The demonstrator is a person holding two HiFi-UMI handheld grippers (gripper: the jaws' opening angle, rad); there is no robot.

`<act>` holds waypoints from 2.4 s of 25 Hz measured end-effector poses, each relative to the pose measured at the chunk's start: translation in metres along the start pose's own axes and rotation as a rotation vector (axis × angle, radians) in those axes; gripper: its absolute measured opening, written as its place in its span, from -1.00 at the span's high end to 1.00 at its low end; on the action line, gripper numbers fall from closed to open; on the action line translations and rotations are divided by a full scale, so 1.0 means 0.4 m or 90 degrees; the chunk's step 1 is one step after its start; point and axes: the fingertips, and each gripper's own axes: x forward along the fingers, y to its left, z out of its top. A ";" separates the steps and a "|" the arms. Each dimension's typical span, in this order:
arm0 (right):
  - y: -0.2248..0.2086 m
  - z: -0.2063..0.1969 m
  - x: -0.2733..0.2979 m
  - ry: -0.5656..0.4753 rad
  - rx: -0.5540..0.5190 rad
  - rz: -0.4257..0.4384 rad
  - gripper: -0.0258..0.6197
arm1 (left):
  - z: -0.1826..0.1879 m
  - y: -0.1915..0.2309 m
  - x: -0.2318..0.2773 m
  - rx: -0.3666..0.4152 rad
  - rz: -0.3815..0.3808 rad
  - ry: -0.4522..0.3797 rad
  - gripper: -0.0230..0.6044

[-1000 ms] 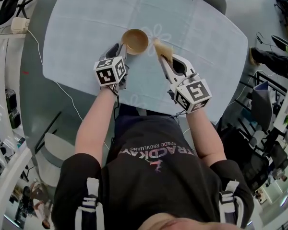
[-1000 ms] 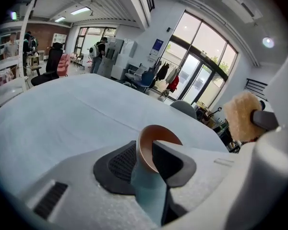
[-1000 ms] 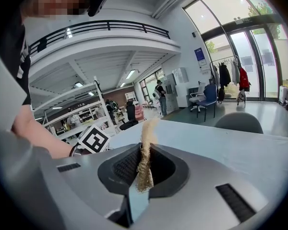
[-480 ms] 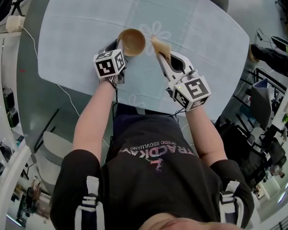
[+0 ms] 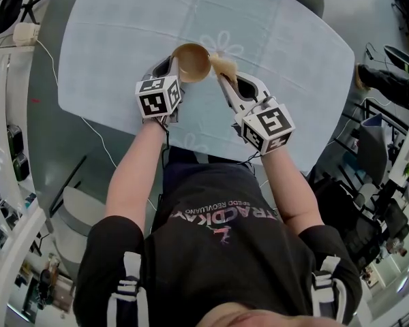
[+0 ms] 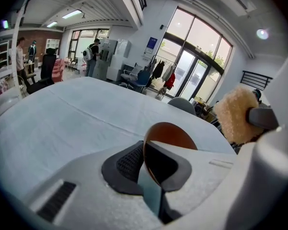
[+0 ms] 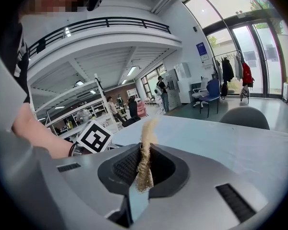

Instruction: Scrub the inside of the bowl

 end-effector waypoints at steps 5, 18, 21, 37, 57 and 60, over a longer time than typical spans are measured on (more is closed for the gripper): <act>0.026 -0.012 0.020 0.024 -0.004 0.011 0.82 | 0.041 -0.060 -0.053 0.089 -0.013 -0.041 0.84; 0.072 -0.066 0.057 0.127 -0.039 0.000 0.82 | 0.084 -0.232 -0.190 0.383 -0.020 -0.120 0.84; 0.058 -0.062 0.050 0.117 0.007 -0.019 0.82 | 0.078 -0.231 -0.215 0.398 -0.011 -0.129 0.84; 0.057 -0.136 -0.014 0.047 0.515 -0.040 0.82 | 0.136 -0.256 -0.329 0.341 0.051 -0.258 0.82; 0.053 -0.078 -0.021 0.132 -0.066 -0.116 0.82 | 0.057 -0.265 -0.299 0.411 -0.014 -0.157 0.82; 0.089 -0.053 -0.016 0.154 -0.318 -0.123 0.82 | 0.044 -0.278 -0.298 0.432 -0.027 -0.146 0.82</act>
